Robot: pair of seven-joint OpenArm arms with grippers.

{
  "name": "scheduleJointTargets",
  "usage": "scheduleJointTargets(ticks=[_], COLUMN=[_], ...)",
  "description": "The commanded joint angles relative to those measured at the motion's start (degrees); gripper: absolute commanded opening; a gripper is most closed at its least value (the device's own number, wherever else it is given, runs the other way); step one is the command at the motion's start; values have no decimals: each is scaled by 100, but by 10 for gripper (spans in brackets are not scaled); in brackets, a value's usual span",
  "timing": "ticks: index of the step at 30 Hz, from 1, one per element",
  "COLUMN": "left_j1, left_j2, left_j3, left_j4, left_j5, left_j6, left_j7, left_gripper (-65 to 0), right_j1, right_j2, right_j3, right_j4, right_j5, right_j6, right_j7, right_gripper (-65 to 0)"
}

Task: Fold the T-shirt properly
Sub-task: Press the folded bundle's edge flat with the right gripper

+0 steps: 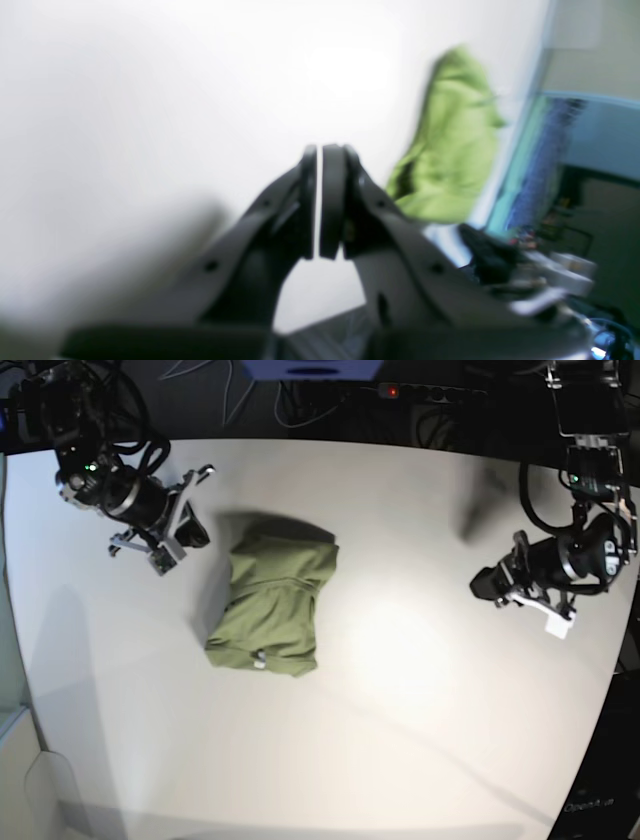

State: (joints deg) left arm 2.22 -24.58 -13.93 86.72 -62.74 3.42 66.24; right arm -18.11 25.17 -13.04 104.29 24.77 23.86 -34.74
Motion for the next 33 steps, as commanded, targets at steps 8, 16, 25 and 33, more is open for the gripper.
scheduleJointTargets(ticks=[8, 16, 25, 33], left_j1=[424, 741, 1031, 1180], left_j2=[-316, -316, -325, -456], left_j3=[-35, -44, -607, -738], left_j4=[247, 247, 247, 247], left_j5=[-113, -113, -113, -104], left_j6=[-30, -30, -39, -39], left_j7=[-26, -35, 9, 0], left_gripper=[-634, -634, -634, -634], right_j1=[-75, 716, 1165, 1349], right_j2=[-271, -631, -772, -754], right_j3=[16, -494, -556, -529], right_j4=[828, 837, 564, -262], right_j5=[85, 94, 68, 59], right_j6=[-8, 19, 28, 441], right_j7=[155, -565, -732, -398], right_gripper=[-649, -647, -647, -647])
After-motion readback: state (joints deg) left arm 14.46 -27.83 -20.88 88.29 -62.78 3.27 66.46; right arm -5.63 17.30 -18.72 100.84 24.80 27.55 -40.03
